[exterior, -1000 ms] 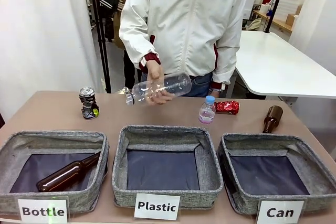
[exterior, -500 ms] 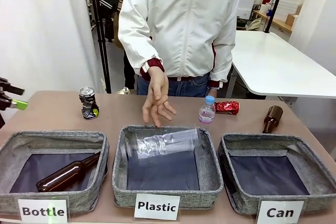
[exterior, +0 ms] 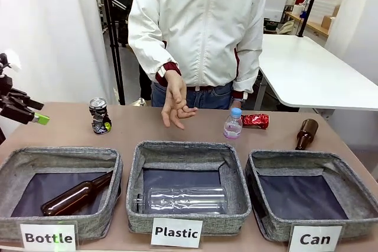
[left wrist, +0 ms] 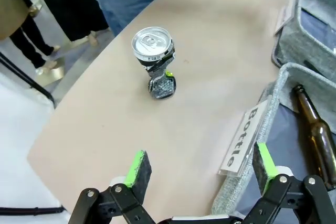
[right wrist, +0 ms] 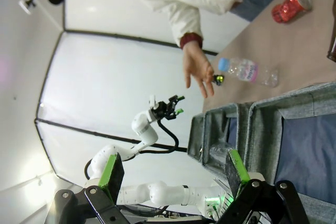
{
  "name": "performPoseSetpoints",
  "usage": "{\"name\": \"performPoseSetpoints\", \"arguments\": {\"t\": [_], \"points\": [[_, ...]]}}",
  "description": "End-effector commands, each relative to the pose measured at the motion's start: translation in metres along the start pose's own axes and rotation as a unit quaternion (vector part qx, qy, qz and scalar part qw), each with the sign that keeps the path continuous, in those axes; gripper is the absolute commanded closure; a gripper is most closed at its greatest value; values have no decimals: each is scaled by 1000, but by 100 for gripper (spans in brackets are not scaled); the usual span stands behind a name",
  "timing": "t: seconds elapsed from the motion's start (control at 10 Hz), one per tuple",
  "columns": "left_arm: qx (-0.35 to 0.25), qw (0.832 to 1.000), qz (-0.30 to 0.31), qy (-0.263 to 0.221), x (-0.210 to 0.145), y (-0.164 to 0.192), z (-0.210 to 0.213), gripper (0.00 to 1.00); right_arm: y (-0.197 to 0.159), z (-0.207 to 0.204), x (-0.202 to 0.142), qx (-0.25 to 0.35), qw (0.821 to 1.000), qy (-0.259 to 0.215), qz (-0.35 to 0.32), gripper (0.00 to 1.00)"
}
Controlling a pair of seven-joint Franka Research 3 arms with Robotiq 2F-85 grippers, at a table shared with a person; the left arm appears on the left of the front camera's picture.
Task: Sort the can waste into the basket.
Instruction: Pick up the can waste from the table and place it in the right Fabric basket.
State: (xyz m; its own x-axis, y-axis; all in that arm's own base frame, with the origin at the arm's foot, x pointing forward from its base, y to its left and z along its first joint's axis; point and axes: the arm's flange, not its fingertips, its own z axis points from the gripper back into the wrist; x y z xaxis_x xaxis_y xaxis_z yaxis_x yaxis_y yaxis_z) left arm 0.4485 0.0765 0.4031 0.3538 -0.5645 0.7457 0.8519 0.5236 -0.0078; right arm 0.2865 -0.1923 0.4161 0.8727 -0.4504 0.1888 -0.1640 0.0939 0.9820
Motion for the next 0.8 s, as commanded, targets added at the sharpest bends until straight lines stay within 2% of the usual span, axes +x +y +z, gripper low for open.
{"name": "performPoseSetpoints", "arguments": {"t": [0.0, 0.5, 0.6, 0.7], "points": [[4, 1000, 5, 1, 2, 1, 0, 0, 1, 1, 2, 7, 1000, -1, 12, 0], [-14, 999, 28, 18, 11, 27, -74, 0, 1, 1, 2, 7, 1000, -1, 12, 0], [-42, 999, 12, 22, 10, 37, -87, 0, 1, 1, 2, 7, 1000, -1, 12, 0], [-34, 999, 6, 23, 10, 45, -99, 0, 1, 1, 2, 7, 1000, -1, 12, 0]]}}
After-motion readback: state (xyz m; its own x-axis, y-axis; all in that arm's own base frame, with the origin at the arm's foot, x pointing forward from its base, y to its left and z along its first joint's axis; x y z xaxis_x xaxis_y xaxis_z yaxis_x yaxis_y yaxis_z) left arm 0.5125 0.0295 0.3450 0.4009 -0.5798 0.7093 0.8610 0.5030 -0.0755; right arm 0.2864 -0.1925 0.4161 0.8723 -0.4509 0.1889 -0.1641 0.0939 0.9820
